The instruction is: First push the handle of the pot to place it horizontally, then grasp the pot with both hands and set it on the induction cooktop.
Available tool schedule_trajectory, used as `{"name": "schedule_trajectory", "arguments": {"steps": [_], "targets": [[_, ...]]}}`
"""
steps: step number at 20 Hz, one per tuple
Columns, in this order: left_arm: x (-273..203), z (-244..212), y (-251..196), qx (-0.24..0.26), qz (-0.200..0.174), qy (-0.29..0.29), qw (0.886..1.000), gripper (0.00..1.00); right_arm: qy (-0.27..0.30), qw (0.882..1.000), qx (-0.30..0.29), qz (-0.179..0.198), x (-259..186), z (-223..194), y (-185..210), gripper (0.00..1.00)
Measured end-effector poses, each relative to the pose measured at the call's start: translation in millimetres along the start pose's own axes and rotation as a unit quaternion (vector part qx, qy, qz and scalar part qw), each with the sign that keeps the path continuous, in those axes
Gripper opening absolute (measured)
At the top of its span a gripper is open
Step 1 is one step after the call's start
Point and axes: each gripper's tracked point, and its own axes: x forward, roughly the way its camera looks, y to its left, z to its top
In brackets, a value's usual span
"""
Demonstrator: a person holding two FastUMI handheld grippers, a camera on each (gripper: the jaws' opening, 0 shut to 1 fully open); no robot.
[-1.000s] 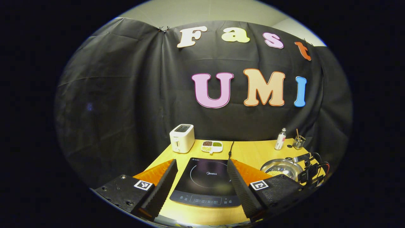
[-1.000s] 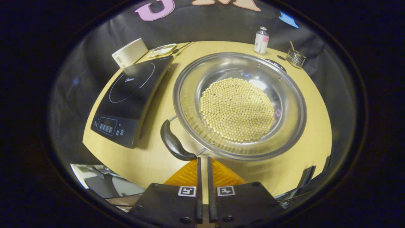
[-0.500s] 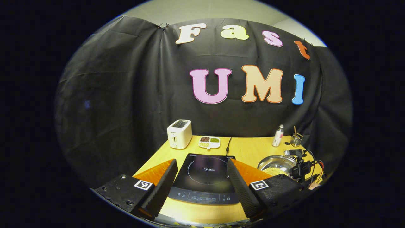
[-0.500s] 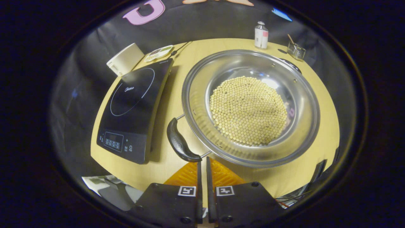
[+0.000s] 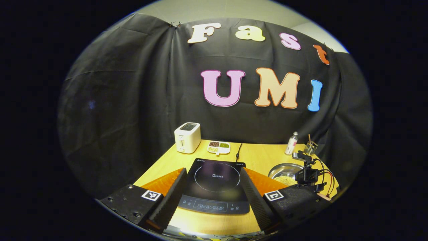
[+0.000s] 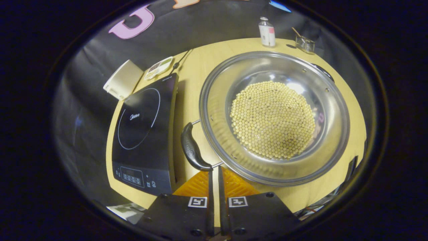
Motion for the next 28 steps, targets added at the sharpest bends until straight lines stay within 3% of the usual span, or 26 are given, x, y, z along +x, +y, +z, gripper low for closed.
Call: {"name": "schedule_trajectory", "arguments": {"steps": [6,7,9,10,16,17,18,19,20,22,24,25,27,28], "targets": [[-3.7,-5.5,13.9,0.015,0.009,0.013,1.000,0.96,-0.001,1.000,0.030,0.003,14.2,15.9,18.3,0.07],[-4.2,-4.0,15.4,0.015,0.010,0.011,1.000,0.96,0.000,0.999,0.036,0.003,15.8,17.0,20.4,0.00],[-4.5,-4.0,17.0,0.015,0.012,0.012,1.000,0.96,0.000,0.999,0.044,0.003,18.8,21.4,24.4,0.00],[-5.1,-5.1,16.5,0.016,0.012,0.013,1.000,0.96,-0.001,0.999,0.047,0.002,21.6,24.6,26.5,0.07],[-6.8,-12.7,9.1,0.014,0.006,0.022,1.000,0.96,-0.012,0.999,0.045,0.002,32.9,44.0,39.9,0.07],[-6.6,-13.4,5.0,0.007,0.001,0.025,1.000,0.96,-0.011,0.999,0.041,0.002,34.4,44.7,41.4,0.00],[-7.1,-14.4,0.1,0.001,-0.005,0.027,1.000,0.97,-0.011,0.999,0.037,0.003,34.5,47.0,42.5,0.07],[-6.4,-14.8,-4.1,-0.003,-0.009,0.028,1.000,0.94,-0.013,0.999,0.032,0.004,34.6,48.6,44.7,0.07],[-4.9,-17.4,-7.1,-0.004,-0.013,0.030,0.999,0.94,-0.013,0.999,0.029,0.004,34.9,49.9,45.3,0.00],[-4.1,-20.5,-11.2,-0.002,-0.019,0.035,0.999,0.96,-0.008,1.000,0.020,0.008,30.6,47.7,45.7,0.00],[-2.2,-22.0,-14.8,-0.002,-0.024,0.040,0.999,0.96,-0.007,1.000,0.008,0.024,22.0,47.9,49.7,0.10],[-1.3,-22.4,-16.5,-0.002,-0.028,0.042,0.999,0.96,-0.010,0.999,0.000,0.031,15.3,47.9,50.4,0.01],[1.6,-24.2,-19.6,-0.002,-0.031,0.046,0.998,0.97,-0.020,0.999,-0.015,0.026,-4.8,45.9,38.6,0.00],[3.0,-24.6,-19.9,-0.002,-0.031,0.046,0.998,0.97,-0.028,0.999,-0.022,0.031,-18.4,46.3,33.7,0.11]]}}
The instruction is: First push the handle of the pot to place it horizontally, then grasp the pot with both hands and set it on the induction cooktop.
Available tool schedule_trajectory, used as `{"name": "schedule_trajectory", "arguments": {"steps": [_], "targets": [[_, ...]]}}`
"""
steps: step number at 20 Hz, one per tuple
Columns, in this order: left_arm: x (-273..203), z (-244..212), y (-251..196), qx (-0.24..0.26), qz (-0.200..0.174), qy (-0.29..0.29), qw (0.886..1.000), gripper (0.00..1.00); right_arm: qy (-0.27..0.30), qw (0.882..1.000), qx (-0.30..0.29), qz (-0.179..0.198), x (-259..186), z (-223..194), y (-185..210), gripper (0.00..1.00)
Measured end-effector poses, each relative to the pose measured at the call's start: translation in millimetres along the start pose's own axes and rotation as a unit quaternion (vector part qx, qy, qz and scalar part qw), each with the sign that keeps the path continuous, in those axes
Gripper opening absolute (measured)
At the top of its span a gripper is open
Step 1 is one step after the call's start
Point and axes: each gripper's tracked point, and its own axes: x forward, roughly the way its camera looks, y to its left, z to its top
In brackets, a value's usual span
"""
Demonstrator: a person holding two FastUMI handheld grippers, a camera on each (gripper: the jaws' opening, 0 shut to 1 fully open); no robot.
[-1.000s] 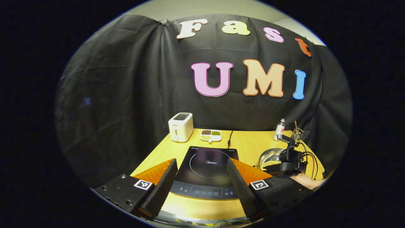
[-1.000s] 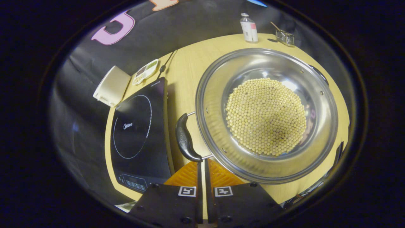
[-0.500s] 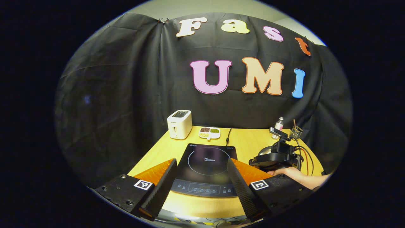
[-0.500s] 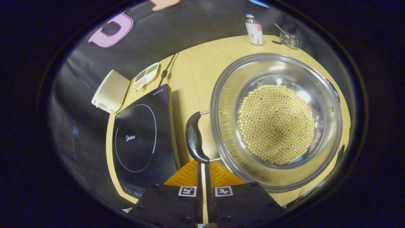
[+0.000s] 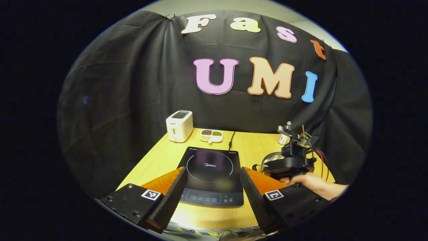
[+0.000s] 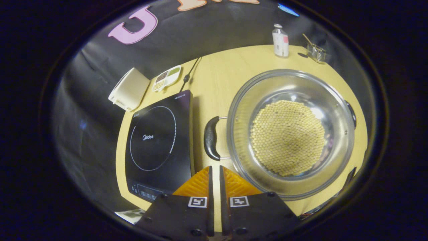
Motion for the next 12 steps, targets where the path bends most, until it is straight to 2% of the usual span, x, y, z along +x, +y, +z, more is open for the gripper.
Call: {"name": "schedule_trajectory", "arguments": {"steps": [1,2,3,8,9,10,11,12], "targets": [[2.0,0.7,-1.6,0.000,-0.001,0.001,1.000,0.97,-0.006,1.000,-0.007,0.001,-10.8,-1.1,-6.9,0.13],[3.8,0.6,-4.4,0.000,-0.004,0.002,1.000,0.97,-0.012,1.000,-0.013,0.002,-22.6,-1.2,-14.9,0.01],[6.1,1.0,-8.0,0.000,-0.009,0.003,1.000,0.96,-0.019,1.000,-0.016,0.003,-35.3,-1.0,-23.2,0.13],[20.4,-5.9,-26.8,0.011,-0.027,0.020,0.999,0.96,-0.051,0.998,0.022,-0.001,-83.3,10.9,-82.3,0.13],[24.1,-8.4,-32.2,0.011,-0.031,0.026,0.999,0.96,-0.056,0.998,0.032,-0.002,-92.3,12.7,-96.6,0.01],[27.1,-12.1,-39.6,0.011,-0.037,0.034,0.999,0.96,-0.055,0.998,0.042,-0.004,-96.2,14.0,-109.6,0.17],[30.8,-15.2,-48.1,0.010,-0.044,0.042,0.998,0.96,-0.054,0.997,0.049,-0.009,-100.2,15.1,-126.2,0.20],[35.4,-20.1,-57.1,0.010,-0.049,0.051,0.997,0.96,-0.054,0.997,0.058,-0.014,-102.7,17.0,-144.1,0.17]]}}
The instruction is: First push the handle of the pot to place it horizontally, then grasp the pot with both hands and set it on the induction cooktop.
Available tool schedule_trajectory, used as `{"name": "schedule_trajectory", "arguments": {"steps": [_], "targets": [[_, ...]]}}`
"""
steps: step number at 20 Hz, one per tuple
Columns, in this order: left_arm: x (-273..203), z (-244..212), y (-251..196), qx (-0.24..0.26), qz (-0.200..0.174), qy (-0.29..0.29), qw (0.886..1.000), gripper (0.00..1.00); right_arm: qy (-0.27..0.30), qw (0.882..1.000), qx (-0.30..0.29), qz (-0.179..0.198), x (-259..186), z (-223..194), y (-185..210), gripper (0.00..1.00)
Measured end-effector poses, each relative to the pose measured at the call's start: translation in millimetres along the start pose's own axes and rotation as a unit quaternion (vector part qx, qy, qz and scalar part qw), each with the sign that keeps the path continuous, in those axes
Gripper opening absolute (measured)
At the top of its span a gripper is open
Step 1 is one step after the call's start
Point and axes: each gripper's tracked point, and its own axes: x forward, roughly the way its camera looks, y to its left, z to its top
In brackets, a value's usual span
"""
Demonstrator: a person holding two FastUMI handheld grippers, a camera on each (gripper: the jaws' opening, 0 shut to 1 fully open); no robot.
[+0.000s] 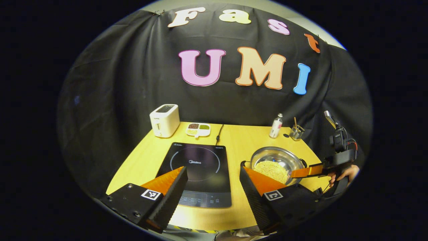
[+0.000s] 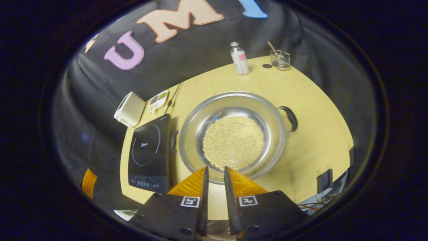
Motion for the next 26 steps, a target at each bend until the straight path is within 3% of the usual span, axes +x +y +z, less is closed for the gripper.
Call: {"name": "schedule_trajectory", "arguments": {"steps": [1,2,3,4,5,8,10,11,12,13,14,15,16,17,18,26], "targets": [[6.3,-3.5,-7.6,-0.003,-0.005,0.010,1.000,0.96,0.002,1.000,0.009,-0.006,-2.4,5.8,-17.5,0.28],[11.6,-8.6,-15.8,-0.007,-0.010,0.021,1.000,0.96,0.005,1.000,0.019,-0.004,-1.7,12.1,-30.8,0.28],[17.1,-13.3,-24.0,-0.011,-0.013,0.034,0.999,1.00,0.003,1.000,0.028,-0.007,-2.9,17.0,-42.8,0.38],[25.1,-19.2,-35.3,-0.015,-0.017,0.046,0.999,0.96,-0.006,0.999,0.032,-0.009,-0.8,26.6,-56.9,0.48],[31.9,-22.3,-46.0,-0.023,-0.021,0.057,0.998,0.96,-0.007,0.999,0.034,-0.013,-2.7,38.2,-71.2,0.50],[52.0,-35.1,-80.2,-0.055,-0.036,0.092,0.994,0.96,0.005,0.999,0.040,-0.008,5.2,55.6,-98.4,0.88],[68.1,-40.7,-96.0,-0.069,-0.040,0.111,0.991,0.96,0.023,0.999,0.031,-0.003,17.6,62.1,-112.0,0.93],[77.2,-44.0,-100.3,-0.073,-0.036,0.120,0.989,0.96,0.033,0.999,0.026,0.001,23.4,63.7,-116.8,1.00],[86.9,-48.8,-105.2,-0.076,-0.035,0.128,0.988,0.97,0.041,0.999,0.023,0.005,30.8,66.7,-121.2,0.93],[96.7,-54.2,-108.7,-0.077,-0.033,0.139,0.987,0.96,0.050,0.998,0.021,0.010,38.2,69.1,-123.8,1.00],[106.1,-59.7,-110.1,-0.075,-0.030,0.148,0.986,0.97,0.059,0.998,0.019,0.013,45.6,70.7,-127.3,0.94],[115.8,-64.5,-108.3,-0.073,-0.023,0.157,0.985,0.96,0.068,0.997,0.017,0.015,54.4,72.6,-129.0,0.94],[123.7,-70.1,-106.5,-0.072,-0.017,0.166,0.983,0.96,0.075,0.997,0.015,0.017,63.0,73.2,-130.0,1.00],[131.8,-75.0,-105.3,-0.071,-0.013,0.174,0.982,0.97,0.084,0.996,0.013,0.021,67.8,71.9,-130.4,0.94],[138.8,-80.8,-105.3,-0.072,-0.012,0.183,0.980,0.97,0.094,0.995,0.012,0.022,75.0,71.9,-131.0,1.00],[200.6,-112.5,-100.0,-0.071,-0.011,0.248,0.966,0.96,0.146,0.988,0.027,0.035,118.0,75.8,-133.2,0.99]]}}
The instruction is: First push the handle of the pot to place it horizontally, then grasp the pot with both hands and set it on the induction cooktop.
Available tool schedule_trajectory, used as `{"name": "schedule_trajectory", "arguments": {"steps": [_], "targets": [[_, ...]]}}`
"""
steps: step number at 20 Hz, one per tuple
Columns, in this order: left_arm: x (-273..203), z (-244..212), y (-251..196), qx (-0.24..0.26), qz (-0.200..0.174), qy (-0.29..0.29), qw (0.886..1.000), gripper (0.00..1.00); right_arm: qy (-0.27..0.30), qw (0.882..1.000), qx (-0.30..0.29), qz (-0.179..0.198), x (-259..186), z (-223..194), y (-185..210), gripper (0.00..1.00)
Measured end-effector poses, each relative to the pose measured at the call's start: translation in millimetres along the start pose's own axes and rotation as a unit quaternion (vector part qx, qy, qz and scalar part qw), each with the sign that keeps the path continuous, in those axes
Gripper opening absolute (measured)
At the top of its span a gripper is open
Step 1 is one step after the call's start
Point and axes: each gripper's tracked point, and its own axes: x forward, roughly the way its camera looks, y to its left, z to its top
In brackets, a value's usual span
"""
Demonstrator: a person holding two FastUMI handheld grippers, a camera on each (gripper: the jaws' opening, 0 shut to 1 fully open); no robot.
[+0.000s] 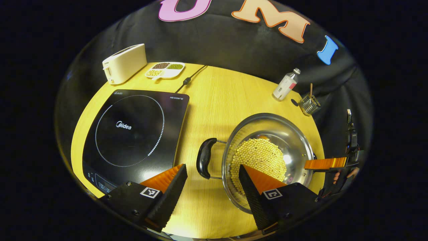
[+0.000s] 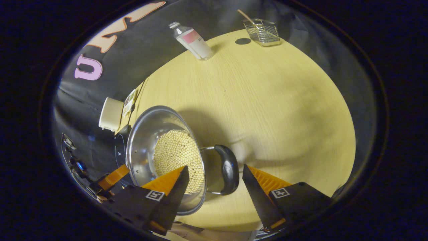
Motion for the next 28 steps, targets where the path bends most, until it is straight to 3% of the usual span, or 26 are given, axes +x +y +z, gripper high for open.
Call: {"name": "schedule_trajectory", "arguments": {"steps": [2,3,4,5,6,7,8,10,12,13,15,16,17,20,23,24,28], "targets": [[14.6,2.5,0.4,0.007,-0.001,0.013,1.000,1.00,0.011,1.000,0.011,0.007,10.1,0.7,1.9,0.98],[20.2,3.5,1.0,0.010,-0.001,0.018,1.000,0.93,0.019,1.000,0.013,0.009,14.5,-0.5,0.8,0.98],[25.4,2.4,1.2,0.016,0.000,0.025,1.000,0.92,0.026,1.000,0.014,0.012,19.4,-1.9,0.8,0.88],[29.4,1.4,1.8,0.023,0.000,0.034,0.999,0.92,0.034,0.999,0.015,0.014,23.1,-1.8,0.6,0.87],[34.4,1.7,2.3,0.029,-0.001,0.041,0.999,0.92,0.039,0.999,0.016,0.017,27.0,-1.4,0.5,0.87],[38.0,0.8,-1.3,0.031,-0.006,0.047,0.998,0.93,0.044,0.999,0.017,0.019,31.2,-0.6,-0.5,0.96],[41.0,0.9,-3.8,0.030,-0.011,0.052,0.998,0.93,0.050,0.998,0.015,0.021,35.1,-1.6,-1.4,0.87],[47.7,0.6,-6.5,0.028,-0.015,0.061,0.998,0.86,0.059,0.998,0.018,0.031,37.0,-3.6,0.8,0.86],[54.6,-0.7,-8.0,0.032,-0.018,0.073,0.997,0.82,0.070,0.997,0.017,0.033,42.1,-5.7,0.7,0.65],[56.5,-1.8,-4.9,0.040,-0.011,0.080,0.996,0.76,0.070,0.997,0.019,0.038,42.6,-4.3,1.0,0.65],[58.5,1.2,-3.9,0.043,-0.007,0.084,0.996,0.73,0.077,0.996,0.023,0.039,42.4,-7.8,0.5,0.54],[58.6,-3.9,-2.7,0.040,-0.007,0.086,0.995,0.69,0.074,0.996,0.025,0.040,43.3,-6.7,0.8,0.64],[55.6,-6.9,-2.7,0.032,-0.006,0.091,0.995,0.67,0.069,0.997,0.025,0.037,43.6,-4.3,0.1,0.54],[51.2,-14.8,-6.1,0.007,-0.006,0.100,0.995,0.64,0.060,0.998,0.002,0.026,41.5,-7.1,-4.4,0.53],[36.1,-25.0,-12.5,0.019,-0.005,0.103,0.994,0.64,0.066,0.997,-0.026,0.020,28.5,-18.2,-12.3,0.50],[30.0,-29.4,-14.5,0.024,-0.003,0.106,0.994,0.63,0.069,0.997,-0.028,0.018,23.0,-21.5,-15.4,0.56],[3.7,-43.3,-19.2,0.011,0.000,0.116,0.993,0.63,0.074,0.997,-0.034,0.014,0.6,-34.8,-16.9,0.55]]}}
